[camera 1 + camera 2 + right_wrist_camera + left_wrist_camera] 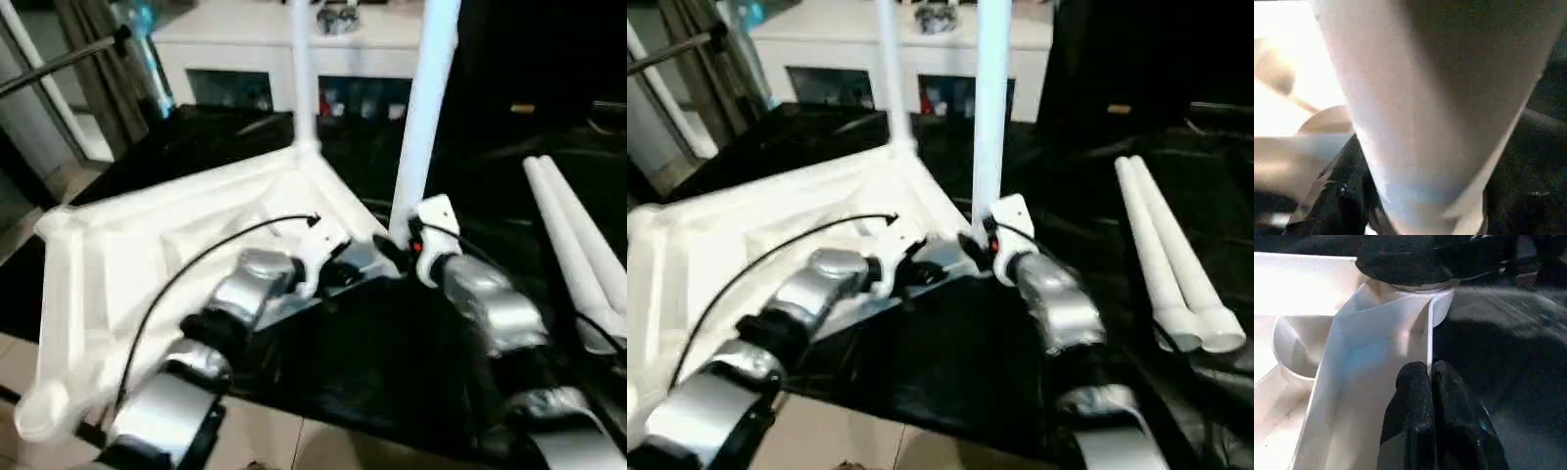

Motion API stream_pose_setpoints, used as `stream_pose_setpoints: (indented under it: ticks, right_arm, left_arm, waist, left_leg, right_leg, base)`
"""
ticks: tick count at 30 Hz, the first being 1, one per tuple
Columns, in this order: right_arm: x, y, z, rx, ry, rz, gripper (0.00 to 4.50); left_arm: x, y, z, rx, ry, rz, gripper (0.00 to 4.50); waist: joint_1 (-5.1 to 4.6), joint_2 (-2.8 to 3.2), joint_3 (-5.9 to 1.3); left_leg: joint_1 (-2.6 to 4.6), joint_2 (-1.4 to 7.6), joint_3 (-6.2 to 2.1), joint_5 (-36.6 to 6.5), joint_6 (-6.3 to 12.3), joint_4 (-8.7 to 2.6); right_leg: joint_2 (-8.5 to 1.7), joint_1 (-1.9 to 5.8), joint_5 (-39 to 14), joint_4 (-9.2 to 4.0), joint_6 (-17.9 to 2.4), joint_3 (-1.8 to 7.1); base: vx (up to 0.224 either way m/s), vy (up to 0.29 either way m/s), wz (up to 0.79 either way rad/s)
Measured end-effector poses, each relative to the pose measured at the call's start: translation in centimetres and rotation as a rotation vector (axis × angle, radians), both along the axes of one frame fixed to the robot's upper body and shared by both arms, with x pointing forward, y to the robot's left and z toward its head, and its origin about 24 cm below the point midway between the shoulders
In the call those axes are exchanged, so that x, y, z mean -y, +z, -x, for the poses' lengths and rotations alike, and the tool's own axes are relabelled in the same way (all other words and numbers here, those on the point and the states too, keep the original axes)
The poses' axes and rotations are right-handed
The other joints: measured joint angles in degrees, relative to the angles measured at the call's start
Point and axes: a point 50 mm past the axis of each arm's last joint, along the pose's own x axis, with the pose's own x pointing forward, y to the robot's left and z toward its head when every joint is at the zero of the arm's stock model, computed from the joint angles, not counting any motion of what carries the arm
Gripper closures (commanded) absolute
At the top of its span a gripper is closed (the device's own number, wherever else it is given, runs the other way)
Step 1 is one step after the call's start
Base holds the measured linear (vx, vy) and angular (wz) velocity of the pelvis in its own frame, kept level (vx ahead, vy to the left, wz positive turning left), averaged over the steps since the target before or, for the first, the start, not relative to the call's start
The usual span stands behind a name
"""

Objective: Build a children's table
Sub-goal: Rotate leg to tighten

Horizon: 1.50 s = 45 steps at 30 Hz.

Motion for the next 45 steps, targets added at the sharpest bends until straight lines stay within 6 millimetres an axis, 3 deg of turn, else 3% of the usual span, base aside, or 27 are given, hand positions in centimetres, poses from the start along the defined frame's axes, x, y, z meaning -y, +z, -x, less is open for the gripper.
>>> stream_pose_setpoints:
  ticks: [8,9,12,17,21,25,38,45]
  right_arm:
    - [0.0,-0.3,0.6,-0.009,0.088,-0.017,0.66]
    - [0.3,-0.3,0.8,-0.001,0.126,0.001,0.40]
    - [0.6,-0.1,1.3,0.008,0.239,0.032,0.40]
    - [1.9,0.6,2.8,0.004,0.459,0.072,0.40]
    - [3.6,1.2,4.4,-0.017,0.567,0.100,0.40]
    - [4.9,2.0,4.6,-0.008,0.574,0.132,0.40]
    - [9.9,3.8,6.1,-0.007,0.457,0.181,0.40]
    - [10.4,3.7,8.5,-0.081,0.525,0.146,0.40]
  left_arm:
    - [-0.8,0.1,0.1,0.015,-0.043,0.007,4.50]
    - [-0.9,0.2,0.2,0.019,-0.058,0.009,4.50]
    - [-1.8,0.3,0.3,0.025,-0.101,0.012,4.50]
    - [-2.9,0.6,1.1,0.014,-0.243,0.018,4.50]
    - [-2.9,0.6,1.5,0.015,-0.310,0.019,4.50]
    - [-2.4,0.5,1.4,0.037,-0.309,0.005,4.50]
    - [-1.9,0.5,1.2,0.059,-0.301,0.004,4.50]
    - [-1.5,0.4,0.5,0.114,-0.215,-0.019,4.50]
  waist:
    - [-0.10,-0.08,0.01]
    - [-0.03,-0.08,0.02]
    - [0.05,-0.11,0.03]
    - [1.17,-0.11,0.04]
    - [2.60,-0.11,0.04]
    - [3.22,-0.02,0.07]
    - [3.27,0.48,0.00]
    - [3.05,0.47,0.01]
  left_leg:
    - [-0.10,0.03,-0.05,0.0,0.00,-0.14]
    - [-0.14,0.03,-0.04,0.0,-0.01,-0.15]
    - [-0.26,0.04,-0.02,0.0,-0.02,-0.21]
    - [-0.68,0.06,0.02,0.1,0.19,-0.25]
    - [-1.06,0.06,0.01,0.1,0.22,-0.06]
    - [-1.06,0.05,0.04,0.1,0.10,0.15]
    - [-1.07,0.11,0.02,0.2,0.28,0.16]
    - [-1.05,0.11,0.01,0.1,0.15,0.27]
  right_leg:
    - [0.03,-0.05,0.2,-0.10,-0.4,-0.08]
    - [0.02,-0.07,0.2,-0.10,-0.4,-0.09]
    - [0.02,-0.16,0.2,-0.11,-0.4,-0.11]
    - [0.02,-0.55,0.1,-0.13,-0.3,-0.12]
    - [-0.02,-0.89,0.1,0.04,-0.3,-0.11]
    - [-0.05,-0.91,0.2,0.25,-0.3,-0.04]
    - [-0.03,-0.92,0.2,0.31,-0.3,-0.11]
    - [-0.03,-0.86,0.2,0.30,-0.3,-0.09]
  base:
    - [0.000,0.000,0.00]
    - [0.000,0.000,0.00]
    - [0.000,0.000,0.00]
    - [0.000,0.000,0.00]
    - [0.000,0.000,0.00]
    - [0.000,0.000,0.00]
    - [0.000,0.000,0.00]
    - [0.000,0.000,0.00]
